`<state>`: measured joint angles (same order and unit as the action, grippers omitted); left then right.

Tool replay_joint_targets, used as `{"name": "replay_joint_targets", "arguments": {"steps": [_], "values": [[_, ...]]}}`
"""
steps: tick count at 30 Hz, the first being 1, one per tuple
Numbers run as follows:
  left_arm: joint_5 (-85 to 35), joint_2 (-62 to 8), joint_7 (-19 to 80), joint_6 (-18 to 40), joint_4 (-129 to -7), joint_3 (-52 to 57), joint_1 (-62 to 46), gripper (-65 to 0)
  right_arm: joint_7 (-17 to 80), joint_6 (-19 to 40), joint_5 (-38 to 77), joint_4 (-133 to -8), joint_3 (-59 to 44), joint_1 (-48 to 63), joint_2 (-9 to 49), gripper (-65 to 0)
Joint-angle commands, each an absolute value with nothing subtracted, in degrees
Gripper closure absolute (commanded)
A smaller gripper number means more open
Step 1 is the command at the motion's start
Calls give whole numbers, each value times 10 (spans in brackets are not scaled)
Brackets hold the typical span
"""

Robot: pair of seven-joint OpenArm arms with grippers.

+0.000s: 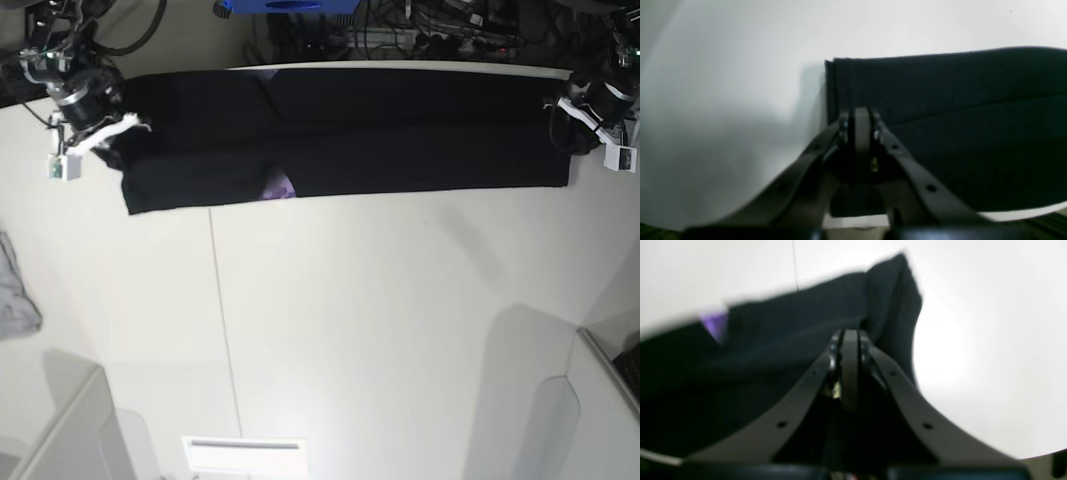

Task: Fold the T-shirt properly
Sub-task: 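Lay the hem onto the collar edge and hold both grippers there, then release the hem and regrasp the strip ends with both grippers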

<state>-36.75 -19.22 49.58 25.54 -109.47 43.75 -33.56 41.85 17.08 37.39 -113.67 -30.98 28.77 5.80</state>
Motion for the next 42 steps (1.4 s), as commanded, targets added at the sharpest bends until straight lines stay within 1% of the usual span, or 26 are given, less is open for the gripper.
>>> {"name": "replay_joint_targets", "arguments": {"steps": [1,6,15,25,28,32,35,39,40,42], "values": [[-371,-203,487,254,-1105,449,-338,0,406,171,396,-1149,-325,290,68,0],[-371,-202,487,265,-1104,451,-340,0,447,171,412,-1149,-352,291,67,0],[-366,-200,487,265,-1101,447,-344,0,448,172,410,-1141,-349,313,46,0],[-364,-200,487,262,-1099,436,-353,0,445,172,410,-1079,-314,312,51,0],[-327,-199,487,262,-1099,415,-352,0,447,171,409,-1069,-314,306,51,0],[-269,-176,487,263,-1099,398,-347,0,445,171,356,-1067,-318,304,44,0],[-268,-170,487,264,-1099,399,-337,0,445,172,325,-1070,-319,304,25,0],[-266,-168,487,264,-1101,400,-335,0,444,173,319,-1070,-320,305,22,0],[-264,-168,487,264,-1101,400,-335,-30,444,173,319,-1070,-320,305,22,-45],[-263,-168,487,264,-1101,400,-335,-132,438,173,319,-1070,-322,305,22,-150]]}}
